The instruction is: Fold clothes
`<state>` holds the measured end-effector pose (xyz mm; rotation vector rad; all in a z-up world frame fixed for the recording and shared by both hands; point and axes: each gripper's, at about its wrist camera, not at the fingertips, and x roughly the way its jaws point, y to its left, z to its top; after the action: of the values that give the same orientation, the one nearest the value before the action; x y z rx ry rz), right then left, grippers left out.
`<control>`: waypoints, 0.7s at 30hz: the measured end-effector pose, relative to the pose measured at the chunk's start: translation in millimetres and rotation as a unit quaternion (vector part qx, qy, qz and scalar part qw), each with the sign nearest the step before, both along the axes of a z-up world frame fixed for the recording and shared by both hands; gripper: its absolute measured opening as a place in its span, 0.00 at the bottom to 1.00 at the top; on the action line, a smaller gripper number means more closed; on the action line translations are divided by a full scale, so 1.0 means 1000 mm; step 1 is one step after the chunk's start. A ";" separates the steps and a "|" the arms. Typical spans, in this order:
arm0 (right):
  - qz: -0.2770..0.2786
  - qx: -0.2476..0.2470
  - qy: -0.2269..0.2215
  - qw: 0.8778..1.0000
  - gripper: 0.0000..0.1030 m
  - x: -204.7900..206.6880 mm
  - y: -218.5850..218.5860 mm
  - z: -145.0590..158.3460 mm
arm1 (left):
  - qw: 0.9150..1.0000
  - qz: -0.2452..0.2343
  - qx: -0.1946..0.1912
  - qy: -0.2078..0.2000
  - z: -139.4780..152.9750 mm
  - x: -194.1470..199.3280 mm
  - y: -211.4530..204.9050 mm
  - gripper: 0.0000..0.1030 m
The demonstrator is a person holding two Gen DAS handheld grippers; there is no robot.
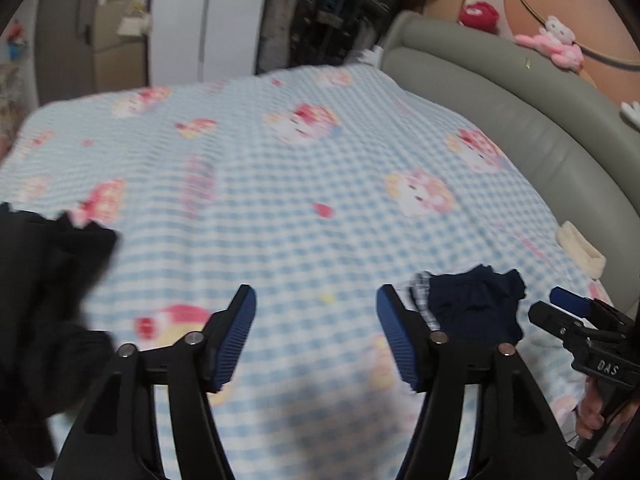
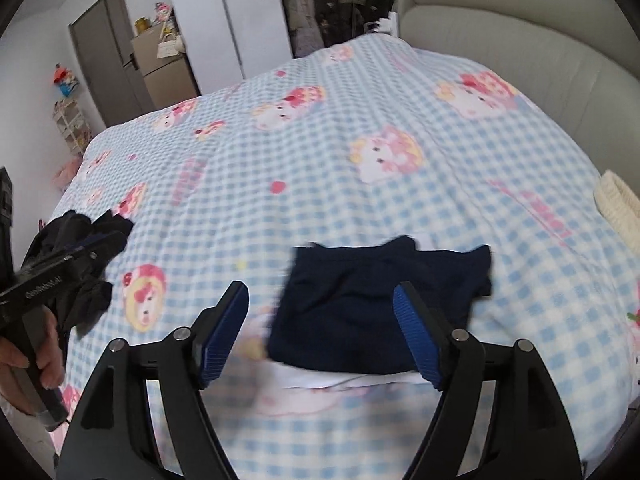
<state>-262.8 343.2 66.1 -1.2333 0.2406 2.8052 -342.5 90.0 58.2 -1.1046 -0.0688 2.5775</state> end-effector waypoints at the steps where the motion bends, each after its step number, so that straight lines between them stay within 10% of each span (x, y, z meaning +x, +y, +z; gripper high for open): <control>1: 0.005 0.003 0.003 1.000 0.82 0.000 -0.013 0.002 | 1.000 0.007 -0.003 0.004 0.005 0.006 -0.012 0.71; 12: 0.054 0.016 0.021 0.998 0.85 0.072 -0.116 0.022 | 0.995 0.078 -0.050 0.019 0.035 0.114 -0.102 0.80; 21: 0.057 -0.016 0.017 0.998 0.86 0.165 -0.143 0.001 | 0.994 0.093 -0.054 0.016 0.031 0.219 -0.099 0.84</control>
<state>-97.4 199.9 66.7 -1.2452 0.2240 2.9306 -124.0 -9.1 89.3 -1.1432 -0.0256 2.7936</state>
